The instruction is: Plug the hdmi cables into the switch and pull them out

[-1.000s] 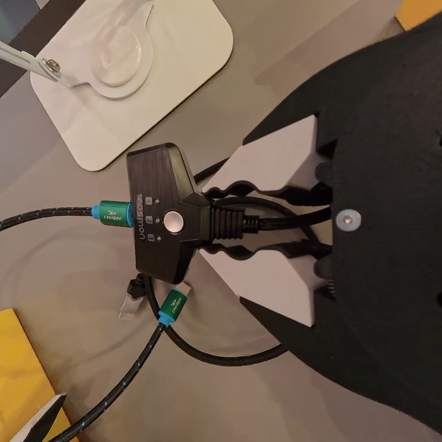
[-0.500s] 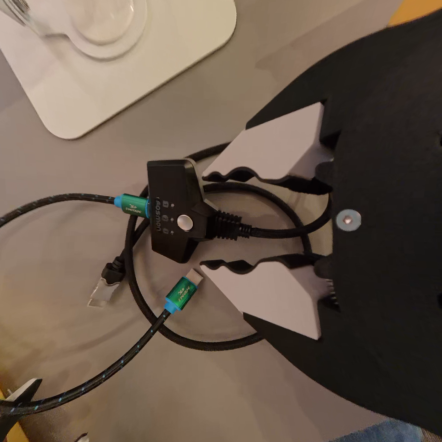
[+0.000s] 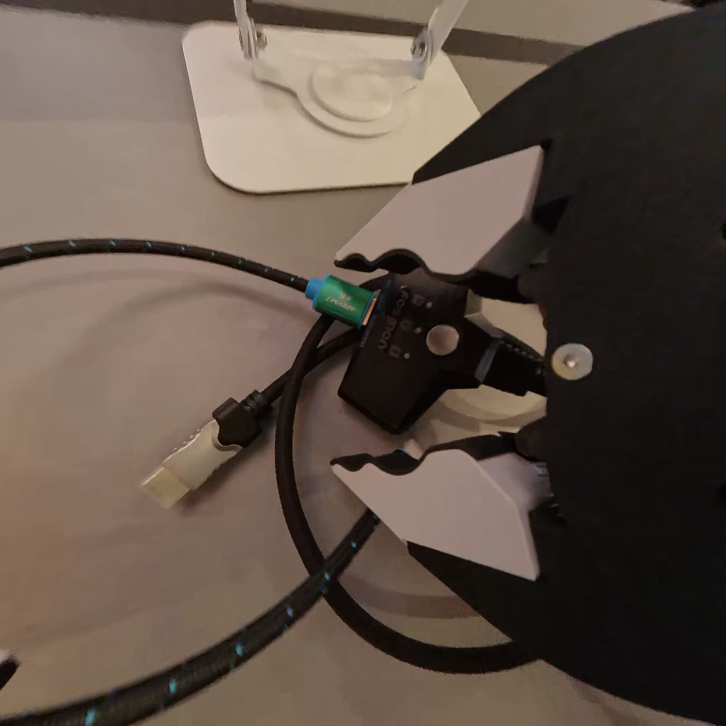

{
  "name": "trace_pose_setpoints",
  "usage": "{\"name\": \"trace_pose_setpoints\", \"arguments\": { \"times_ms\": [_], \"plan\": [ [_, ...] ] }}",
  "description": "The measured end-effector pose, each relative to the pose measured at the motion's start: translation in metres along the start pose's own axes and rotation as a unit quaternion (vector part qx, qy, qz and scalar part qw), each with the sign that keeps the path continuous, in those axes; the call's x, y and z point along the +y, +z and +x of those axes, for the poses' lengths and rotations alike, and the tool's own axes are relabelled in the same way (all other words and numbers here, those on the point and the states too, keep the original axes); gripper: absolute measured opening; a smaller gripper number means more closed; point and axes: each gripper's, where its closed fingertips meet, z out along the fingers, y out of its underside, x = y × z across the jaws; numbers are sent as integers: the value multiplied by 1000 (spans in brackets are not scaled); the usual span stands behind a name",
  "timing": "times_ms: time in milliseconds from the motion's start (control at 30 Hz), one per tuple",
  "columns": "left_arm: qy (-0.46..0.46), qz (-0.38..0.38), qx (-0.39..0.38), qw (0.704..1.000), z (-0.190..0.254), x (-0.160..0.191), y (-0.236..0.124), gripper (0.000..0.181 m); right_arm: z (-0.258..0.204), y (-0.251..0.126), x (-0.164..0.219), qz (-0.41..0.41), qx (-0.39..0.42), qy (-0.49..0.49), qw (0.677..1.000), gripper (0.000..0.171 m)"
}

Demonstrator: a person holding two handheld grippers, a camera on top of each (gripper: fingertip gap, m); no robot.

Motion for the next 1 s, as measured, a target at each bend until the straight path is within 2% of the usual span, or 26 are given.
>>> {"name": "trace_pose_setpoints", "arguments": {
  "times_ms": [167, 333, 467, 567, 600, 700, 867, 1000],
  "plan": [
    [0, -3, 0, 1000, -2, 1, 1, 61, 9, 9, -2, 9, -8, 45, 999, 62],
    [-1, -8, 1, 1000, -2, 3, 3, 61, 14, 9, 2, 3, 8, 30, 1000, 44],
    [-1, -11, 2, 1000, -1, 5, 4, 61, 2, 6, 0, 11, -23, 20, 999, 50],
    [2, -14, 4, 1000, 1, 6, 6, 62, -12, -2, -1, 5, -70, 21, 997, 36],
    [1, -16, 6, 1000, 2, 7, 6, 62, -14, -2, -1, 1, -74, 16, 997, 37],
    [4, -23, 7, 1000, 3, 10, 7, 61, -24, 3, -8, 11, -79, 0, 997, 66],
    [3, -29, 14, 999, 5, 11, 7, 62, -28, 4, -10, 19, -100, 15, 995, 58],
    [4, -33, 22, 999, 8, 12, 8, 66, -24, 4, -9, 15, -82, 9, 996, 37]
  ]
}}
